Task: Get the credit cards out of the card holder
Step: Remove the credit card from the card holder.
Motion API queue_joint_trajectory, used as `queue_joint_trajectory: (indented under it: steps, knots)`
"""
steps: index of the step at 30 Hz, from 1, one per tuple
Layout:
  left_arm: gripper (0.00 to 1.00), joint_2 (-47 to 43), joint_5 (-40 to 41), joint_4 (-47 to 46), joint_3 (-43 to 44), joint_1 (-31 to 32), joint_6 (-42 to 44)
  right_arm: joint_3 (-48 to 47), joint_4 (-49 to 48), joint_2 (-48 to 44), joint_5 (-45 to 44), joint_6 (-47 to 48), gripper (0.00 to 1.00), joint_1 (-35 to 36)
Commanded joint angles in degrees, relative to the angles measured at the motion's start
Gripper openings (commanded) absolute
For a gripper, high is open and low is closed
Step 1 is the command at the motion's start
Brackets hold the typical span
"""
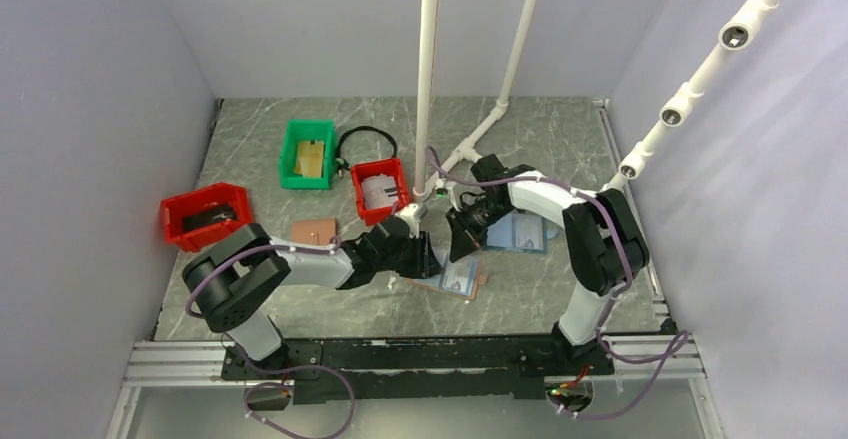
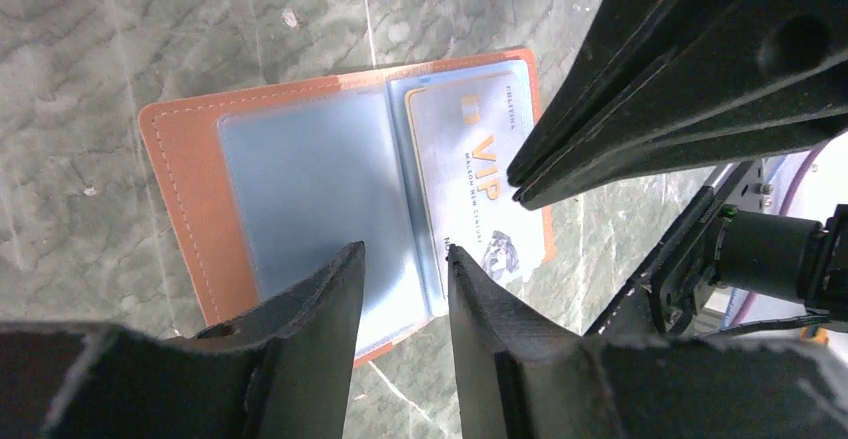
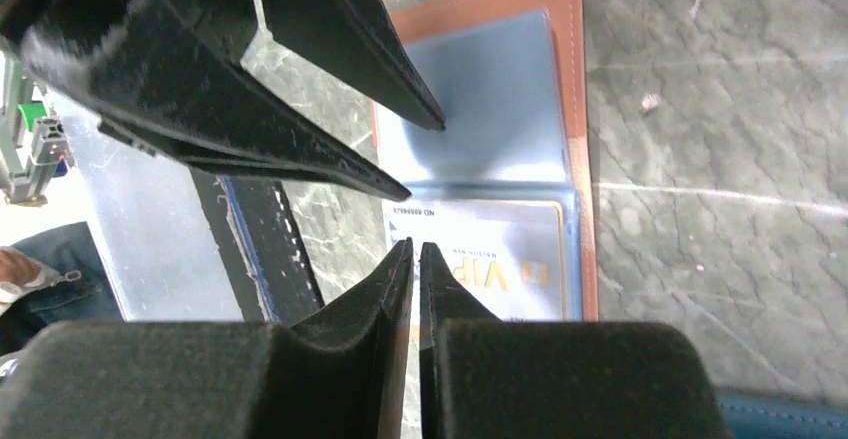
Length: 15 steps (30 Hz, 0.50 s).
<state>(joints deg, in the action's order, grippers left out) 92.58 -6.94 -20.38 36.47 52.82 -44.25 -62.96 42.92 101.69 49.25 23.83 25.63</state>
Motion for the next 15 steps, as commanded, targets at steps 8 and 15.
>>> queue_joint_trajectory:
  steps: [8, 15]
  knots:
    - [0.42, 2.59, -10.36, -8.83, -0.5, -3.0, -7.87, 12.42, -6.71, -14.98, -1.8, 12.37, 0.16, -1.93]
    - [0.42, 5.82, -13.39, -11.85, -0.23, -3.96, -11.21, 21.41, -13.58, -20.59, -7.85, 20.94, 0.16, -0.73]
